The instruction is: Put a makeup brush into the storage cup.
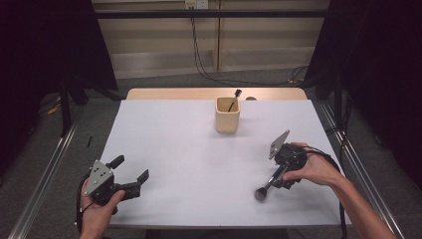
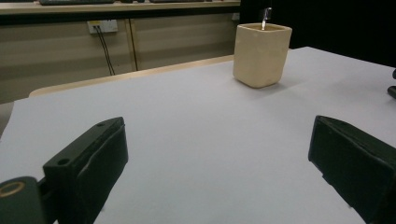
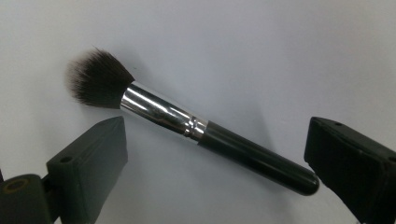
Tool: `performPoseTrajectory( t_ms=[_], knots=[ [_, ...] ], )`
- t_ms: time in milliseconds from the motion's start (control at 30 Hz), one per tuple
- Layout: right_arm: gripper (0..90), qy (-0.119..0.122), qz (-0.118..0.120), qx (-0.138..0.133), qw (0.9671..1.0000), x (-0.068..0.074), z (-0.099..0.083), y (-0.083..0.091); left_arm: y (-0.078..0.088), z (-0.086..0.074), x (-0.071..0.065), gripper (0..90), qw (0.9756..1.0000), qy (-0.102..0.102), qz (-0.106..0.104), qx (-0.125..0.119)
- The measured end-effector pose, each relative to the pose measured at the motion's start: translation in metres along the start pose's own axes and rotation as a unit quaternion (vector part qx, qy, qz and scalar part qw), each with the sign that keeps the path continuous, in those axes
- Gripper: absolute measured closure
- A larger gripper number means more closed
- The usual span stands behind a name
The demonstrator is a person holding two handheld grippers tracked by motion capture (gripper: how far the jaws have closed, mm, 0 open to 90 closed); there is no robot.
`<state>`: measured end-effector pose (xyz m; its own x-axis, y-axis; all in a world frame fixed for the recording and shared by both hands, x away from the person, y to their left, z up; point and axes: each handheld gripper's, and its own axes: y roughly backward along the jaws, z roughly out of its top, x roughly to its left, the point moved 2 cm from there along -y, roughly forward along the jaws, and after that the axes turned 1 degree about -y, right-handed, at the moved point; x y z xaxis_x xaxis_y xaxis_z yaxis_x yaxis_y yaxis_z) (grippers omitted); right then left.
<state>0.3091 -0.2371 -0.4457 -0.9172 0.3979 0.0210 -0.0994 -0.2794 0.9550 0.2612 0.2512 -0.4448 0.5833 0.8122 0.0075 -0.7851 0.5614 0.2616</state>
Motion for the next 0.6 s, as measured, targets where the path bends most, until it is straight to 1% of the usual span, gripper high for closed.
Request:
performPoseTrajectory(
  t_ms=[33,67,100,133,233,267,333,367,400,467,533,600],
  knots=[
    [8.2,0.004,0.0,0.003,1.0,0.001,0.001,-0.001,0.0,0.0,0.0,4.8,1.0,-0.001,0.0,0.001],
    [8.2,0.012,0.0,0.0,0.9999,0.0,0.001,-0.003,0.0,0.0,0.0,4.8,1.0,0.002,0.002,0.0],
    [8.4,0.012,0.003,0.002,0.9999,0.002,0.002,-0.004,0.0,-0.001,0.0,4.8,1.0,0.004,0.004,0.001],
    [8.5,0.019,0.004,0.002,0.9998,0.002,0.002,-0.005,0.0,-0.001,0.001,4.8,1.0,0.003,0.003,0.001],
    [7.9,0.015,0.005,0.012,0.9998,0.004,0.003,-0.008,0.0,0.0,0.001,4.8,1.0,0.0,0.003,0.002],
    [8.0,0.022,0.005,0.013,0.9997,0.004,0.004,-0.009,0.0,0.0,0.001,4.8,1.0,0.0,0.003,0.001],
    [7.3,0.025,0.001,0.017,0.9996,0.005,0.005,-0.01,0.0,-0.001,0.001,4.8,1.0,0.002,0.003,0.001],
    [7.1,0.032,0.0,0.018,0.9993,0.004,0.005,-0.012,0.0,-0.001,0.001,4.8,1.0,0.002,0.004,0.002],
    [7.6,0.03,0.003,0.024,0.9993,0.006,0.005,-0.013,0.0,-0.001,0.001,4.8,1.0,0.002,0.005,0.001],
    [7.7,0.04,0.006,0.032,0.9987,0.007,0.006,-0.015,0.0,-0.001,0.001,4.8,1.0,0.001,0.005,0.003],
    [9.7,0.041,0.006,0.037,0.9985,0.009,0.006,-0.017,0.0,-0.001,0.002,4.8,1.0,0.0,0.006,0.003],
    [11.4,0.054,0.009,0.04,0.9977,0.008,0.007,-0.019,0.0,-0.001,0.002,4.8,1.0,0.001,0.007,0.003]
  ],
)
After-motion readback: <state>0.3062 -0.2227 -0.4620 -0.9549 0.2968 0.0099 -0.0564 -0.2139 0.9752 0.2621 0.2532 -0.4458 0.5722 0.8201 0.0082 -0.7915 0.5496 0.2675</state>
